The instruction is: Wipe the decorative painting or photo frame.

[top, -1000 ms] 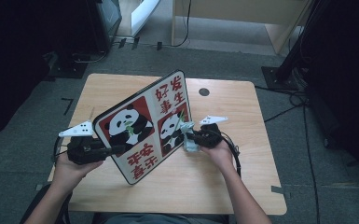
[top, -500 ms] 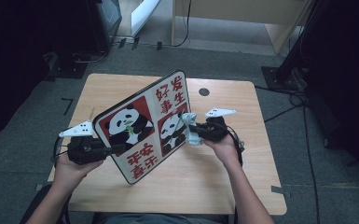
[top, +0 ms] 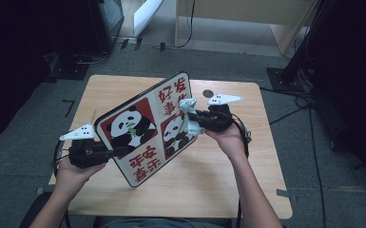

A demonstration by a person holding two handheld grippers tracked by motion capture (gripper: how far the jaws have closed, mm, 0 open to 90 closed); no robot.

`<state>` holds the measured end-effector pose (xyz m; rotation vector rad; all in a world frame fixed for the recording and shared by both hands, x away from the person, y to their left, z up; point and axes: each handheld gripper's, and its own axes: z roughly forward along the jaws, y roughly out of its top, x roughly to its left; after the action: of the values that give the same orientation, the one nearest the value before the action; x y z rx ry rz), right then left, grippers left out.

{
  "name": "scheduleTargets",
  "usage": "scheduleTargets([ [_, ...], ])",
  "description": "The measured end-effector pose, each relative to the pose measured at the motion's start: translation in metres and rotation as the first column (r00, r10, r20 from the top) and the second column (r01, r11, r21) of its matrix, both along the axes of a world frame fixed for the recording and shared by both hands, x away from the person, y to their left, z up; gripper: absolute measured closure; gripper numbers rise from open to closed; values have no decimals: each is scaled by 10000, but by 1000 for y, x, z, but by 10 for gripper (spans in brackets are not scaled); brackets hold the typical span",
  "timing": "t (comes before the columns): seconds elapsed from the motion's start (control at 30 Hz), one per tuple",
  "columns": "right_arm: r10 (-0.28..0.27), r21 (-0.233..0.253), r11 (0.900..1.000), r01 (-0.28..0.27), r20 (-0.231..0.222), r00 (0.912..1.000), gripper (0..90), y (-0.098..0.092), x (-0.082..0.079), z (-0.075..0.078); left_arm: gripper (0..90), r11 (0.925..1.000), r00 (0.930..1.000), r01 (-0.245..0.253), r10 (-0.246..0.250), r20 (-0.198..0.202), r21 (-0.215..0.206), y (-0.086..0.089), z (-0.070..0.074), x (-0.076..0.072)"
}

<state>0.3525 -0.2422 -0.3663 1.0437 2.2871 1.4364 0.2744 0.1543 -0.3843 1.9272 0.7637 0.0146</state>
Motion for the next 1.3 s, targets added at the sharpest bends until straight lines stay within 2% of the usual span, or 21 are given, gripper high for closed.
scheduleTargets([
  [0.3,409,73,9991,-414,651,9970,791,15,-1,34,780,9997,9998,-204,203,65,93,-2,1,-4],
  [0.57,626,236,9976,-654,1034,9927,790,24,6,49,787,9992,9992,-378,376,131,126,-3,1,-5],
  [0.9,659,519,9959,-742,1459,9871,789,33,15,60,791,9991,9991,-384,382,161,153,-3,1,-6],
  [1.07,759,333,9961,-815,1434,9868,787,40,21,57,789,9990,9991,-396,393,180,182,-4,1,-8],
  [1.3,853,367,9952,-906,1273,9882,786,42,23,53,783,9993,9993,-345,343,141,152,-3,1,-7],
])
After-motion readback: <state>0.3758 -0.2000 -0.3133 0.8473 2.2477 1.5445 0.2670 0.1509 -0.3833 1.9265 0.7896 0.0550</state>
